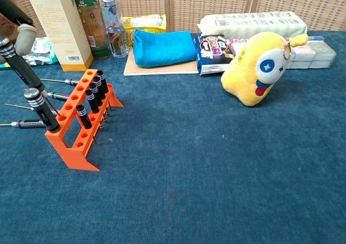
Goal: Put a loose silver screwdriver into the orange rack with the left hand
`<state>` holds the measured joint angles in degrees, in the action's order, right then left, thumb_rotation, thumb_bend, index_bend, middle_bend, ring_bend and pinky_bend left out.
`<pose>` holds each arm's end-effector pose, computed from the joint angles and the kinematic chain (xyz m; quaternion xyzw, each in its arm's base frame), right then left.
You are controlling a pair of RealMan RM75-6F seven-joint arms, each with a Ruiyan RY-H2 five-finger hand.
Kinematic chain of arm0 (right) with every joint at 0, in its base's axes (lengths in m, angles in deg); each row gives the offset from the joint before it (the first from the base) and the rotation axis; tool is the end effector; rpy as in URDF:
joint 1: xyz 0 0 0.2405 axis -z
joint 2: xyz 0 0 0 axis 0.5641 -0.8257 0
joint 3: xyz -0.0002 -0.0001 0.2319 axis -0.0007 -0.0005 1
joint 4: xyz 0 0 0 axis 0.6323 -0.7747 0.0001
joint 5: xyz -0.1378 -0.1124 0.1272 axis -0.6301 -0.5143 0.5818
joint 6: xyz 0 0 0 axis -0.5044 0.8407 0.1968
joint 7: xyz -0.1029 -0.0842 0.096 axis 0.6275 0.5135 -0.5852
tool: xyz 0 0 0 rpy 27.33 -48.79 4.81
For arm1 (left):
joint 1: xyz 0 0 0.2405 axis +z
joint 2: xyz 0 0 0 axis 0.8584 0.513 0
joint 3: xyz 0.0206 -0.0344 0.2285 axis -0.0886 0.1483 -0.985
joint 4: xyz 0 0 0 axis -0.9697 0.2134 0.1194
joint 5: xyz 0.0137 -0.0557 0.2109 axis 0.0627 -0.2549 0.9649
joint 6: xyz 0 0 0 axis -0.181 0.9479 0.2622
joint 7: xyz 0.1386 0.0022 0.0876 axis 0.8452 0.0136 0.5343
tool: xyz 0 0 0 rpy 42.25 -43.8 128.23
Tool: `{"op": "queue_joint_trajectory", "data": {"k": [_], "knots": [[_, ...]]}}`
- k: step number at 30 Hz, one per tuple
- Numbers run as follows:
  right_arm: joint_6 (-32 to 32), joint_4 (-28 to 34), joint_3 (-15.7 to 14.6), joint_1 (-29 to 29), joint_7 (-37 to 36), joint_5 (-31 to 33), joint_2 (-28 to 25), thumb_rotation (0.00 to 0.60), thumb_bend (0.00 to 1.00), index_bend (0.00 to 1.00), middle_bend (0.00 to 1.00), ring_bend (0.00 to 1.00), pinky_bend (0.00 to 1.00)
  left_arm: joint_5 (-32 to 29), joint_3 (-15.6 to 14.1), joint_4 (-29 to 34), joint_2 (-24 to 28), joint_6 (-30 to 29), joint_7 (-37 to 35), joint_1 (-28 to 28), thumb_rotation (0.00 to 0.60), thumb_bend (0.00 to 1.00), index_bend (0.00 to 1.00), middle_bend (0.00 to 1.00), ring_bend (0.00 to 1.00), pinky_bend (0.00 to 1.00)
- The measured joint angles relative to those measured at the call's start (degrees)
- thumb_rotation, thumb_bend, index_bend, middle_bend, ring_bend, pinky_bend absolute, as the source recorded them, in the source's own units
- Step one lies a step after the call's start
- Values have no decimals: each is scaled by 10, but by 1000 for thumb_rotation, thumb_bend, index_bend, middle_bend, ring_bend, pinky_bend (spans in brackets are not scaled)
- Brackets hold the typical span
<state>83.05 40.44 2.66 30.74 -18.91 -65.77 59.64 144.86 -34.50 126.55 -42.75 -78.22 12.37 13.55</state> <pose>-0.3044 -0.2098 0.1753 0.5118 -0.4436 0.4346 0.5935 -0.1239 0.2883 0.1191 -0.6939 -0.6274 -0.2613 0.2379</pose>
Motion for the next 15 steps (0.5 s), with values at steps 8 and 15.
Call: {"op": "queue_joint_trajectory", "data": {"k": [8,15], "knots": [[-3,-1,0,-1,-2,1,-1,600,25,177,61,0,0,-40,2,-13,-20,17,32,-10,600,416,532,1000,996,973],[-4,0,0,-1,-4,1,-1,600,25,177,61,0,0,-66,4,-17,-30,30,56,-21,600,417,532,1000,996,973]]}}
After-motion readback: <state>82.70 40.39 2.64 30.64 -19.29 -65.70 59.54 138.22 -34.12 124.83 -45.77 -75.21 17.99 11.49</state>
